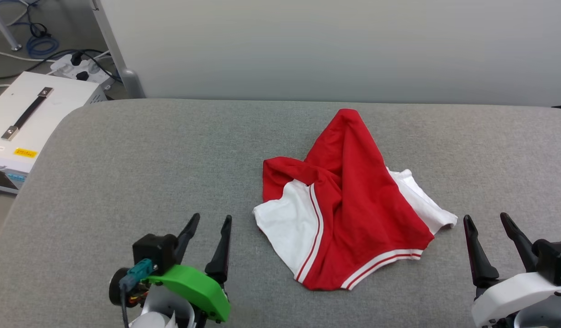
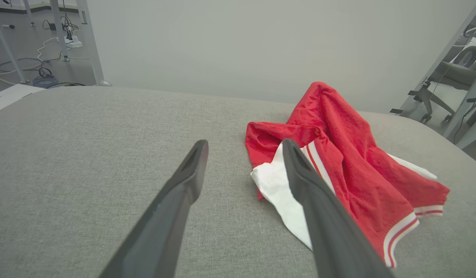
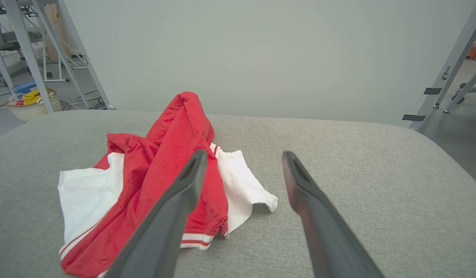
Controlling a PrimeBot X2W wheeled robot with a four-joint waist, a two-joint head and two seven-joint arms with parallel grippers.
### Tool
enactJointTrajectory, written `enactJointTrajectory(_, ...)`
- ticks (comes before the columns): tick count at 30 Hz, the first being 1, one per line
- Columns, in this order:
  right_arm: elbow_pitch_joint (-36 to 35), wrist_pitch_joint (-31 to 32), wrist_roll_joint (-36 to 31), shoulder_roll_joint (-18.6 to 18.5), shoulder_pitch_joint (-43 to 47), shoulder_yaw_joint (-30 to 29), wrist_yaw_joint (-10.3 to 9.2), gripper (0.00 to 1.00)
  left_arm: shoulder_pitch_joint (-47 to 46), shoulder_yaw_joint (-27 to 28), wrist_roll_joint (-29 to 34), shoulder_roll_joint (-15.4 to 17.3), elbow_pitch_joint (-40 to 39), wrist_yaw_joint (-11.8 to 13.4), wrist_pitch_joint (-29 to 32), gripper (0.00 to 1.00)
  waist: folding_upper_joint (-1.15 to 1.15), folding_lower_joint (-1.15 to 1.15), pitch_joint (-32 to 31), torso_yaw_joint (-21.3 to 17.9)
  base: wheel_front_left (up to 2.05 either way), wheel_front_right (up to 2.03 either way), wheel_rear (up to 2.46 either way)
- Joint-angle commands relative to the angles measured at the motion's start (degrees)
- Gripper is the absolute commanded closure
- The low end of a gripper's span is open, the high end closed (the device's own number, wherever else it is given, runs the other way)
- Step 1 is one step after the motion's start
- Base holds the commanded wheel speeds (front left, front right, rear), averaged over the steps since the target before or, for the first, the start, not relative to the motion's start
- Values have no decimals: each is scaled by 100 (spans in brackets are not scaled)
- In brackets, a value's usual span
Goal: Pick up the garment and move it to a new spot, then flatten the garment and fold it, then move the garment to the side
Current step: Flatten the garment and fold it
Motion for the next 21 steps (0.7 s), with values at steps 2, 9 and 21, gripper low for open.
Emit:
enactJointTrajectory(2,-41,35,-34,-10,-27,24,-4,0,-92,-154,-19,31,-101,27,467,0,0,0,127,-93,0,0,0)
enactJointTrajectory(9,-67,85,-80,8,-131,111,-4,0,-329,-422,-245,118,-329,236,2111,0,0,0,450,-314,0,0,0)
enactJointTrajectory(21,-13,7,-187,98,-386,298,-4,0,-920,-621,-333,99,23,442,3321,0,0,0,1057,-777,0,0,0)
